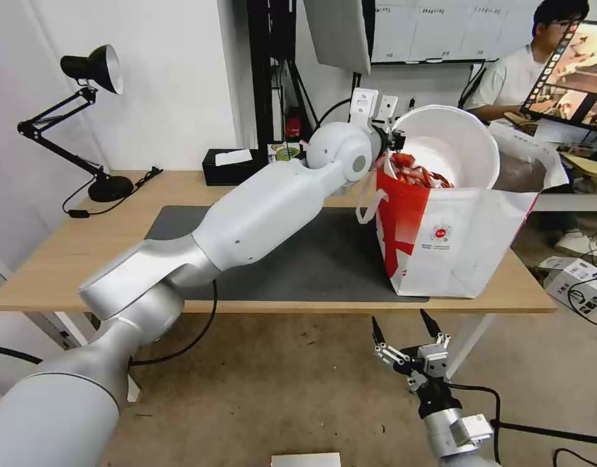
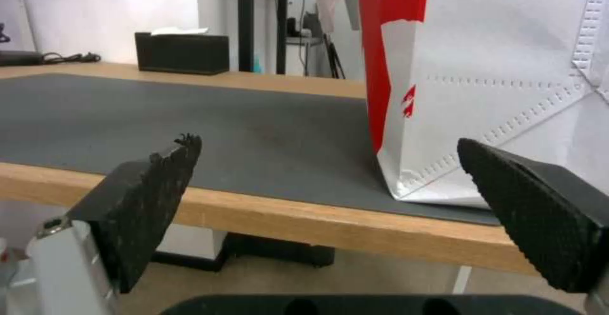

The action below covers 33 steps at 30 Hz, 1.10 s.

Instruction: Pick up the trash from the table and place it into the takeout bag.

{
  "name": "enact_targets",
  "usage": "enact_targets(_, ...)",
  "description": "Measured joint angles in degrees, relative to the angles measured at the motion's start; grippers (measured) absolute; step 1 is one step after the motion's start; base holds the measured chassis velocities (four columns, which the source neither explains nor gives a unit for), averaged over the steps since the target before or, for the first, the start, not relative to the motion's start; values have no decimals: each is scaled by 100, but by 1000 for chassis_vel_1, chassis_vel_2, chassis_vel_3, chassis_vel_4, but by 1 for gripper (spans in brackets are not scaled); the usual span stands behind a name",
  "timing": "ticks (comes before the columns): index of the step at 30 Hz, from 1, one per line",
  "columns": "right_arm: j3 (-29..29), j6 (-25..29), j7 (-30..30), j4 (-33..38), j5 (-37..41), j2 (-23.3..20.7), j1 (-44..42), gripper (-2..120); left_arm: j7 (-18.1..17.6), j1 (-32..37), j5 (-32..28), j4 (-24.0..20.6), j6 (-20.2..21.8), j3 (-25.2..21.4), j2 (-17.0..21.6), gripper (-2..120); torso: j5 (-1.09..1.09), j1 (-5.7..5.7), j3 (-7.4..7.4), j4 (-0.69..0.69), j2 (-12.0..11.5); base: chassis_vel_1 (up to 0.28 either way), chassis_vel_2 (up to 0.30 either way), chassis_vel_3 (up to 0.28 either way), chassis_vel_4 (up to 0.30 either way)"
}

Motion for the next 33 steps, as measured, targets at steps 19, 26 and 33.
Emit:
enact_targets(19, 0, 0, 0, 0, 0, 0, 0, 100, -26, 235, -690, -691, 330, -227, 492, 71, -1, 0, 0, -1, 0, 0, 0, 0, 0)
enact_targets(26, 0, 0, 0, 0, 0, 0, 0, 100, -70, 668, -40, -1680, -371, -220, 1539, 95, -1, 0, 0, 0, 0, 0, 0, 0, 0)
enact_targets(33, 0, 0, -1, 0, 0, 0, 0, 100, -279, 1693, 1151, -2559, -1306, -549, 2654, 100, -3, -1, 0, 1, 0, 0, 0, 0, 0)
